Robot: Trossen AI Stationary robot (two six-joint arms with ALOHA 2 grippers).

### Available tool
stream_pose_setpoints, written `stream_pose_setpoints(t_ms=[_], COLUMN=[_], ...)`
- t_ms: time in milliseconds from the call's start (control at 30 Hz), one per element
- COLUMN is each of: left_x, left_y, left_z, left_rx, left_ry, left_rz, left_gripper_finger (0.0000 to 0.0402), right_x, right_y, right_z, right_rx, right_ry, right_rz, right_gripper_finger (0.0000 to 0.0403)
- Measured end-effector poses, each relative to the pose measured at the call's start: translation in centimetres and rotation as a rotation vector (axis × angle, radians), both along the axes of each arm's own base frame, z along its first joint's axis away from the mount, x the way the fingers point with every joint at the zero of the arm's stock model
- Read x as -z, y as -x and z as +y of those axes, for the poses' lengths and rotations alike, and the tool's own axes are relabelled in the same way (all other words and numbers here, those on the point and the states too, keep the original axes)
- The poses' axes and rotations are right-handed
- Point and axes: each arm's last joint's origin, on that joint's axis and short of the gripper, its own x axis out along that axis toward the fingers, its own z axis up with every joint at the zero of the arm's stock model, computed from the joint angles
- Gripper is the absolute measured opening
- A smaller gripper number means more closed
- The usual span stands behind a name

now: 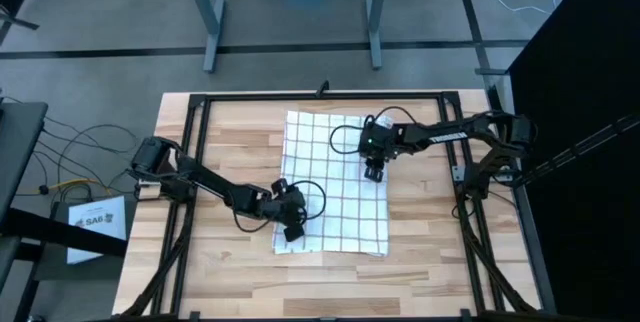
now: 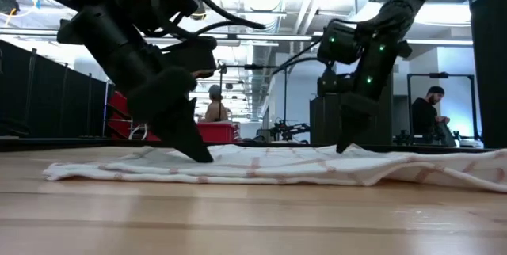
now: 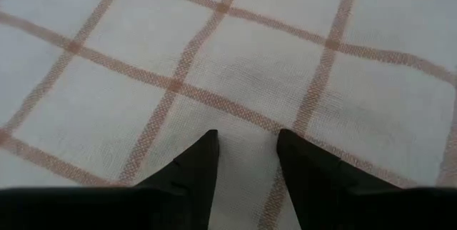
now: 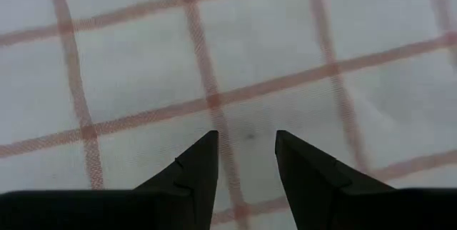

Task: Roll towel
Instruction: Fold the white towel

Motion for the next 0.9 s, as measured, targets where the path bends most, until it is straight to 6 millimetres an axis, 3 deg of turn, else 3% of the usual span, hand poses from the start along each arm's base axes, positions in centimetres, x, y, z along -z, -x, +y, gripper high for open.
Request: stream_pose_setpoints(t_ms=[133, 367, 767, 900], left_x=[-0.4, -0.8, -0.6, -2.1], left_y=[0.9, 2.1, 3.1, 2.9], left_z=[0.1, 0.8, 3.5, 3.5], left_rx=[0.006, -0.006, -0.046, -0.040], left_ry=[-0.031, -0.128, -0.349, -0.296], left_rz=[0.068, 0.175, 0.328, 0.284], left_gripper_finger=[0.0136, 0.0136, 0.0136, 0.0136], right_x=[0.9, 1.7, 1.7, 0.7], right_y=[0.6, 0.9, -0.2, -0.3], right_z=[0.9, 4.3, 13.5, 14.1], right_rx=[0.010, 0.028, -0.071, -0.104], right_ry=[-0.022, -0.050, -0.180, -0.159], right_rz=[0.038, 0.061, -0.053, -0.024], right_gripper_finger=[0.0127, 0.0127, 0.0127, 0.0127])
